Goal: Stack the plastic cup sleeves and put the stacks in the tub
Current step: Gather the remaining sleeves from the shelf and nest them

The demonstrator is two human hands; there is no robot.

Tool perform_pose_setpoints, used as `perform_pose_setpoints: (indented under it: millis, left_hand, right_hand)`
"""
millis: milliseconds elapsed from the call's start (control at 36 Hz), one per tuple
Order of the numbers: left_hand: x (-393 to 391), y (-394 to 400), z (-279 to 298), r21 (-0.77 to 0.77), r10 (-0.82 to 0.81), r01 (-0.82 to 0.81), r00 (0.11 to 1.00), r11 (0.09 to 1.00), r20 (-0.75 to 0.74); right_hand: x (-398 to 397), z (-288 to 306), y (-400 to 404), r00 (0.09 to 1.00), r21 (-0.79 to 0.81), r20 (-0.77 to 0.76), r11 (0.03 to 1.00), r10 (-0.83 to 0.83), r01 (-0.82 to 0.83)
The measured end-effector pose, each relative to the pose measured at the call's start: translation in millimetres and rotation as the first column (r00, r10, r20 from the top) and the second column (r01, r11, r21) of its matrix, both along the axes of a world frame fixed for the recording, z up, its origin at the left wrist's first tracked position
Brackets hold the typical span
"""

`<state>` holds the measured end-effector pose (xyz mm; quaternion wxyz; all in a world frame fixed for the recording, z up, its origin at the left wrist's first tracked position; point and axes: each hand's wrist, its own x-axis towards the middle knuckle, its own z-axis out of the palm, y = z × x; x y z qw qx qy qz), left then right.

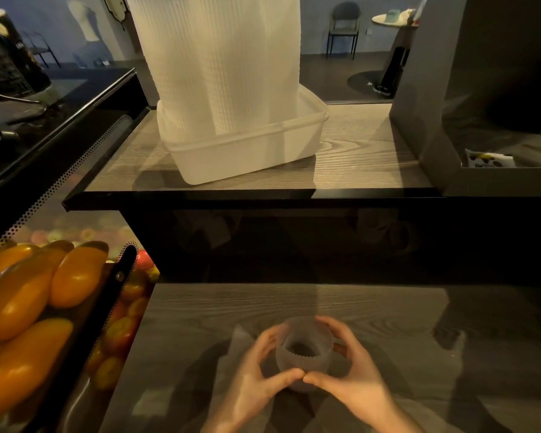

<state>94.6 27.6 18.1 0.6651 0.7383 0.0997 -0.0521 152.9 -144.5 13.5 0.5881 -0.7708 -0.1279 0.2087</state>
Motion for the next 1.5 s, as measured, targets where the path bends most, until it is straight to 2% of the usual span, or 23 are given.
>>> perform_pose_setpoints:
  millis: [167,472,583,778,1083,1306,1500]
  left_hand:
    - [-3.1,-0.9,-6.4,0.014,0.062,-0.063,0.997,0.998,0.045]
    - [-9.7,-3.2,-16.3,0.045,0.084,-0.088,0.993,0.995,0.083]
    - [-11.6,-4.3,-17.5,0.047,0.072,-0.076,0.994,0.996,0.087]
    - [-12.6,-3.9,-33.9,0.016,0.056,-0.056,0.998,0.998,-0.006]
    - [-5.3,0.0,-59.9,0.090,0.047,-0.041,0.996,0.995,-0.072]
    - [-2.1,3.1,-53.3,0.080,0.000,0.006,0.997,0.997,-0.077]
    - [22.4,10.3,-17.0,0.155,-0.179,0.202,0.972,0.967,-0.150]
  right_hand:
    - [-4.4,0.8,-0.2,1.000,0.001,0.025,1.000,-0.003,0.003]
    - [-13.8,0.8,-1.7,0.997,-0.024,0.072,1.000,-0.006,0.008]
    - [-15.7,-4.8,-1.2,0.999,-0.050,0.045,0.999,-0.017,0.019]
    - [-12.9,-20.0,0.4,1.000,-0.054,-0.005,0.998,-0.012,0.012]
    - [-7.5,-27.4,0.8,0.999,-0.009,-0.032,1.000,0.027,-0.027]
    - [-5.7,-23.8,1.1,0.998,-0.007,-0.027,0.998,0.054,-0.055]
    - [1.9,-21.7,-3.7,0.995,-0.006,-0.078,0.998,0.070,-0.070]
